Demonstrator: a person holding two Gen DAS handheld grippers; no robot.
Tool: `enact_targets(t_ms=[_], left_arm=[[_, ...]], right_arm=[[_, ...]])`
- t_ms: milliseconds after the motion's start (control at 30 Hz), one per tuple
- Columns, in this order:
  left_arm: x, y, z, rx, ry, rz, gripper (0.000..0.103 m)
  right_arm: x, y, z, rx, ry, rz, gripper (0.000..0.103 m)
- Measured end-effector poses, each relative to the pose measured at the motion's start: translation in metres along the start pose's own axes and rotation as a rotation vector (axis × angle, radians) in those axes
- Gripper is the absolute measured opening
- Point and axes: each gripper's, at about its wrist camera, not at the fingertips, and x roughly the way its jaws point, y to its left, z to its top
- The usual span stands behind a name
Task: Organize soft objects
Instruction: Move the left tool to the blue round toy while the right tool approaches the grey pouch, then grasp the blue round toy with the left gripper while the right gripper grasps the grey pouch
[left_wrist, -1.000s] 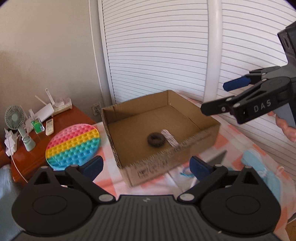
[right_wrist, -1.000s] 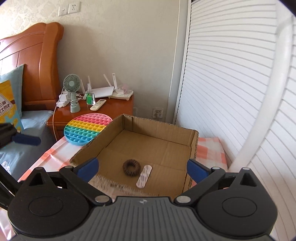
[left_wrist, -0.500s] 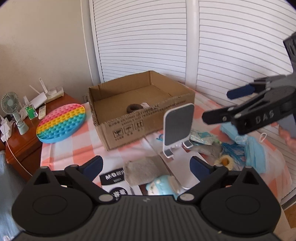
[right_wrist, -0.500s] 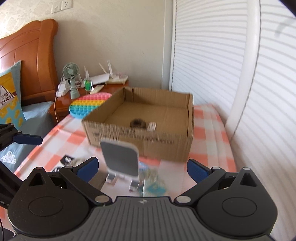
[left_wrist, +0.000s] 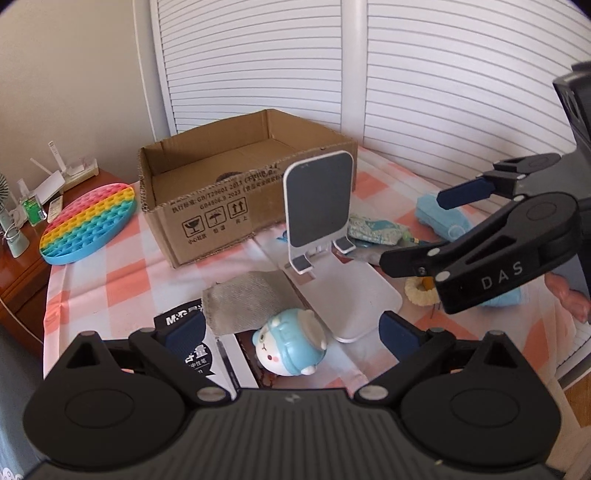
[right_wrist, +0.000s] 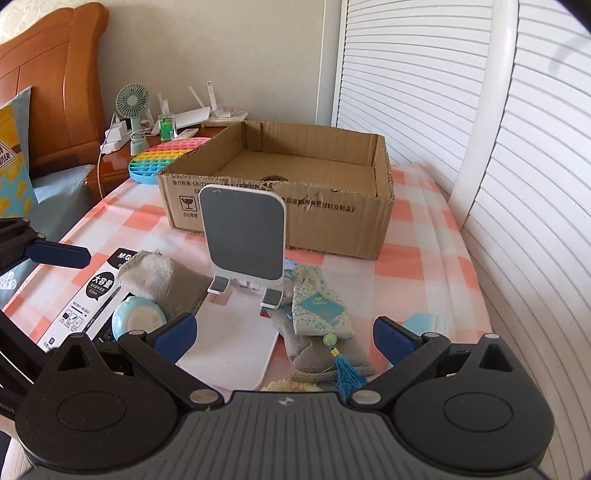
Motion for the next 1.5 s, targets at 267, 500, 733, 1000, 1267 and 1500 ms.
enact_targets(t_ms=[267, 500, 733, 1000, 1267, 1500], left_arm=[[0.01, 0.0, -0.001, 0.039, 0.031, -0.024, 0.095], [0.02, -0.005, -0.004, 0.062, 0.064, -0.043, 0.068], [0.03, -0.006, -0.005, 0.077, 0.077, -0.012, 0.054], [0.028, -0.007, -0.007, 0.074, 0.084, -0.018, 0.046], [0.006, -0.004, -0.01, 0.057, 0.081, -0.045, 0.046], [-0.02, 0.009, -0.011, 0.031, 0.063, -0.034, 0.046]], right_arm=[[0.004, -0.003, -0.001, -0.014, 0.005, 0.036, 0.103], [0.006, -0.005, -0.002, -0.006, 0.005, 0.059, 0.103], [0.005, -0.008, -0.002, -0.001, -0.003, 0.08, 0.103], [0.003, -0.009, -0.003, -0.006, -0.004, 0.091, 0.103], [0.003, -0.001, -0.009, -0.078, 0.001, 0.109, 0.101], [0.005, 0.022, -0.01, -0.171, 0.011, 0.164, 0.084]])
